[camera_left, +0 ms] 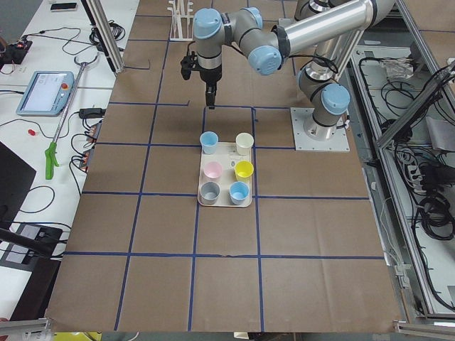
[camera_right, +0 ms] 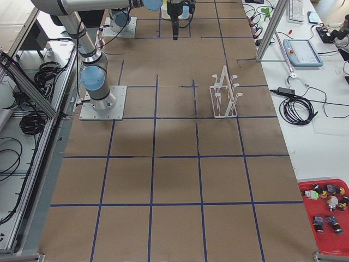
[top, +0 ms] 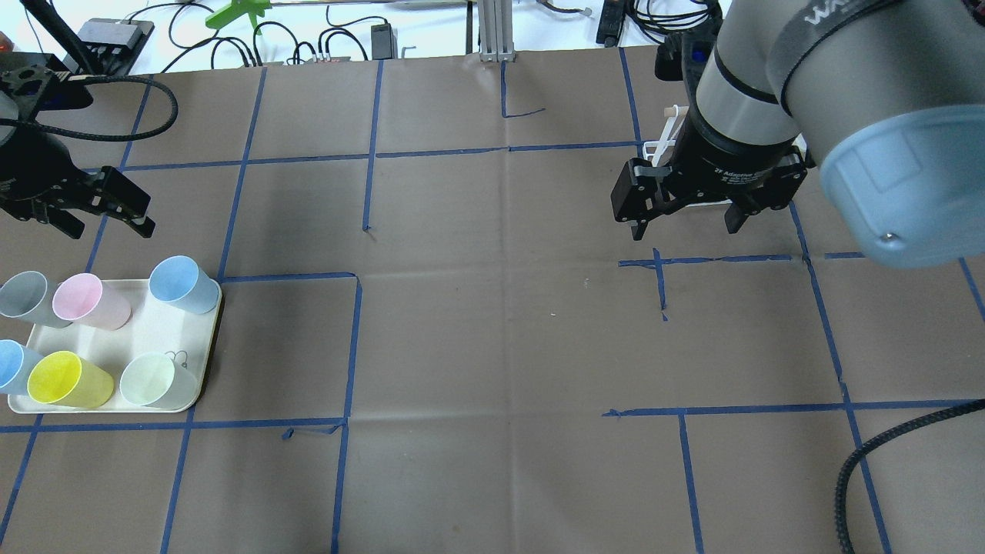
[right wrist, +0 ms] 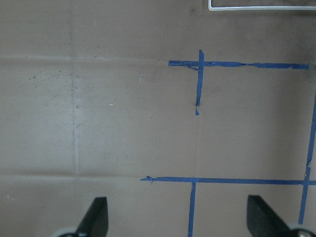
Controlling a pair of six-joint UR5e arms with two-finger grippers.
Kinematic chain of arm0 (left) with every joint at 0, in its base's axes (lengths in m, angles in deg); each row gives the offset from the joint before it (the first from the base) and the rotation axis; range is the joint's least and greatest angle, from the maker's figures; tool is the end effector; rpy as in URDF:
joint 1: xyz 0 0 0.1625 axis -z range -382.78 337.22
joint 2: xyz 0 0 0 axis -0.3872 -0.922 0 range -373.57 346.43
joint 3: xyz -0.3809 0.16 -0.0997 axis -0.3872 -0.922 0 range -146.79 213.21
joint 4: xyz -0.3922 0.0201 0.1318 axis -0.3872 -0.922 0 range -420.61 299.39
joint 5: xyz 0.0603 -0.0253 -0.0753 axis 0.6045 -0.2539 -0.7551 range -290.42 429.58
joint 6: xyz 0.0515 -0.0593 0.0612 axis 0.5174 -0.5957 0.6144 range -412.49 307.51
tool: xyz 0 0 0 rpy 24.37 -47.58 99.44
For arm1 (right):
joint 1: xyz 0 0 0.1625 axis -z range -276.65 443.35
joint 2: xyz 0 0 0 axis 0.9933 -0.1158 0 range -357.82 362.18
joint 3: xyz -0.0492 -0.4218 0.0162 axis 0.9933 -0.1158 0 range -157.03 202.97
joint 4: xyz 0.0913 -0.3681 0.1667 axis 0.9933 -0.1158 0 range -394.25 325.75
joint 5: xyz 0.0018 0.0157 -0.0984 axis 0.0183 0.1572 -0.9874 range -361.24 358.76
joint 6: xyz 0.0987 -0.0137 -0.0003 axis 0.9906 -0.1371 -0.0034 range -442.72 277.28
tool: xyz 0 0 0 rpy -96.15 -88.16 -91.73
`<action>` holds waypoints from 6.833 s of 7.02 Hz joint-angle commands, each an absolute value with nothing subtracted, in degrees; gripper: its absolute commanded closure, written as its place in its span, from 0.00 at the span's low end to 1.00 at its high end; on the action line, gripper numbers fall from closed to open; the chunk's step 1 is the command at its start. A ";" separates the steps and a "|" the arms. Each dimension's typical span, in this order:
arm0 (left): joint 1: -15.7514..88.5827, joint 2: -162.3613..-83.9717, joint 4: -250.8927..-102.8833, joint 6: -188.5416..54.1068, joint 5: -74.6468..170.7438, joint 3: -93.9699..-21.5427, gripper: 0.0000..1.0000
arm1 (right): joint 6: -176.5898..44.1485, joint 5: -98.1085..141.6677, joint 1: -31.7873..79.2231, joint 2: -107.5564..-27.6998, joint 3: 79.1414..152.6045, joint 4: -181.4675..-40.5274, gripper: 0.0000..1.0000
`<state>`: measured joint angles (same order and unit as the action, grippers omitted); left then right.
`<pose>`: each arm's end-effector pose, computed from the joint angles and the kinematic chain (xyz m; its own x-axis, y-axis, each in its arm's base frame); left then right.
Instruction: Transfer IKEA cup to right arm and place on rack
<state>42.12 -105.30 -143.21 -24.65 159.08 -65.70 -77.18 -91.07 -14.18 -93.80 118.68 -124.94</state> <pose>0.0873 -0.5027 0.4099 -0.9983 0.0468 0.0342 0.0483 0.9978 0.0459 0.1913 -0.4278 0.4890 -0.9994 -0.0347 -0.0047 -0.0346 0.9993 -0.0163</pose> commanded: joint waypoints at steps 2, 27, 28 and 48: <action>41.91 -106.73 -126.60 -24.71 159.14 -77.13 0.01 | -77.18 -91.07 -14.21 -93.71 118.59 -124.95 0.00; 48.39 -107.88 -145.32 -27.53 148.40 -57.21 1.00 | -44.56 -69.66 -14.03 -92.49 134.56 -176.02 0.00; 49.63 -108.40 -139.85 -27.53 142.50 -59.40 1.00 | -38.05 -66.66 -13.86 -91.70 137.20 -183.76 0.00; 67.83 -119.31 -37.05 -49.59 111.86 -91.06 0.97 | 7.98 -63.73 -16.13 -70.08 139.26 -230.95 0.00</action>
